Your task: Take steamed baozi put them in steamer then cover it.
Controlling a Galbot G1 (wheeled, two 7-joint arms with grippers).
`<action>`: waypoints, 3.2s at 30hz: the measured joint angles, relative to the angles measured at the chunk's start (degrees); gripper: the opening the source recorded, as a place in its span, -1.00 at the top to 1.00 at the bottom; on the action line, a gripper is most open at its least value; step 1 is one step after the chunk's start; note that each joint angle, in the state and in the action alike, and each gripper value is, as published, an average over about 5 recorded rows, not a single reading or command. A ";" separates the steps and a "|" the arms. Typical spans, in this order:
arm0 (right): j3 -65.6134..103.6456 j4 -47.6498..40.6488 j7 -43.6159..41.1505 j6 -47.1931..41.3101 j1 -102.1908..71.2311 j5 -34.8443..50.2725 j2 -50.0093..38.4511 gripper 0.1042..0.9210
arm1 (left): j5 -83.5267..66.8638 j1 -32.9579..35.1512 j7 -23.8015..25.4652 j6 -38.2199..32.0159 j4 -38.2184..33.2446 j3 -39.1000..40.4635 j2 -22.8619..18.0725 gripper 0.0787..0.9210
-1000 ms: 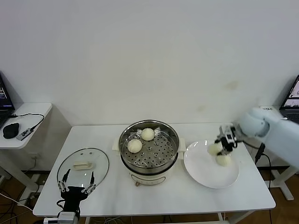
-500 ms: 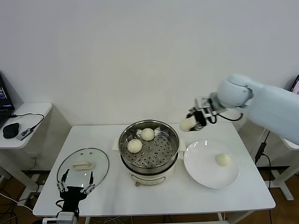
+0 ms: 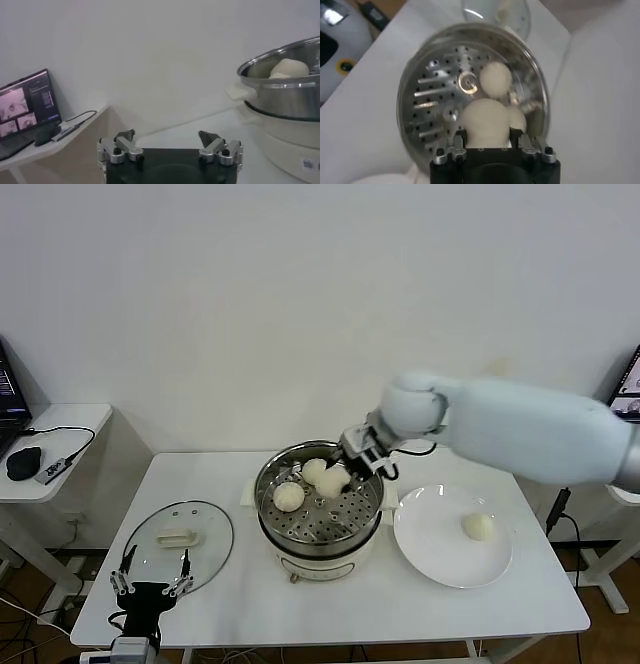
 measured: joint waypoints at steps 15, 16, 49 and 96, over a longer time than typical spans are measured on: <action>-1.93 -3.55 -0.59 12.06 -4.10 -12.17 5.19 -0.13 | -0.01 -0.16 -0.01 -0.04 0.30 -0.04 -0.51 -0.77; -2.00 -3.61 -0.61 12.58 -4.18 -12.75 5.21 -0.14 | -0.01 -0.17 -0.02 -0.04 0.32 -0.04 -0.53 -0.77; -1.39 -0.58 -0.44 15.53 0.54 -12.95 1.77 -0.76 | 0.27 -0.41 -0.05 -0.05 -0.44 0.68 -0.67 -0.77; 20.08 -3.21 -5.11 -8.15 -22.95 -14.76 -33.23 -0.76 | 0.05 -1.41 0.30 0.16 0.32 2.56 2.64 -0.77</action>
